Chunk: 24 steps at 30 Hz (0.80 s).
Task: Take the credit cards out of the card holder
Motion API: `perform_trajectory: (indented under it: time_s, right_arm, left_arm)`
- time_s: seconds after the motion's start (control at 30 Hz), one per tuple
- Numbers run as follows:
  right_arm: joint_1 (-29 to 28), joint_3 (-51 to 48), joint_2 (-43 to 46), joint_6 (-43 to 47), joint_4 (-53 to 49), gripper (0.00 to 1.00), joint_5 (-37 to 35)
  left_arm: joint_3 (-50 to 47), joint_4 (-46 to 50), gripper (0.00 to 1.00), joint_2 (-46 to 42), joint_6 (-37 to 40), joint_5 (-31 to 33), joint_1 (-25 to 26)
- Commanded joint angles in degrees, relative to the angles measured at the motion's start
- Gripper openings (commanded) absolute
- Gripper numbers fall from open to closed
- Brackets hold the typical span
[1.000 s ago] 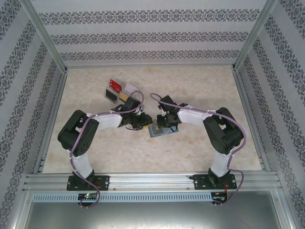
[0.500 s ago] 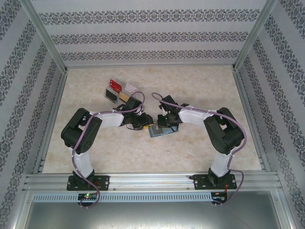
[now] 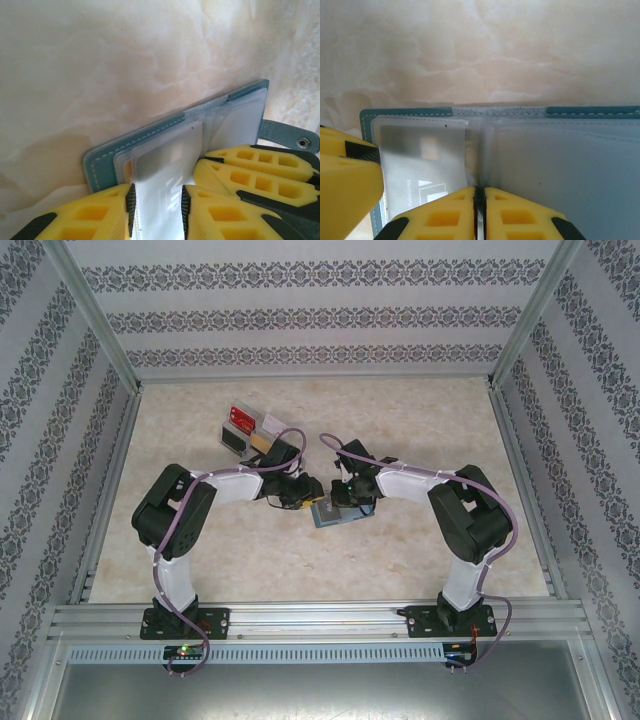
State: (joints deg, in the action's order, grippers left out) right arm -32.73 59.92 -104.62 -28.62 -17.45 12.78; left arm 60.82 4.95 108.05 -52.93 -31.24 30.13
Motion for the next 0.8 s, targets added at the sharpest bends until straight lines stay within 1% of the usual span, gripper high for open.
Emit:
perform_trajectory:
  time_s: [0.0, 0.2, 0.43, 0.77]
  right_arm:
    - [0.5, -2.3, -2.1, -0.6, -1.6, 0.13, -1.6]
    - [0.5, -2.4, -2.5, -0.7, -1.3, 0.13, -1.2]
    - [0.5, -2.7, -2.5, -0.6, -1.1, 0.12, -1.1]
    - [0.5, -2.7, -2.5, -0.7, -1.0, 0.12, -1.0]
  left_arm:
    - [1.1, 5.5, 0.33, -0.8, 1.7, 3.7, 0.7]
    - [1.5, 3.6, 0.33, 1.2, 1.4, 0.7, 1.0]
    - [2.1, 2.0, 0.28, 1.5, 1.9, -1.3, 1.2]
    - [1.8, 1.8, 0.26, 0.5, 2.7, -0.9, 1.3]
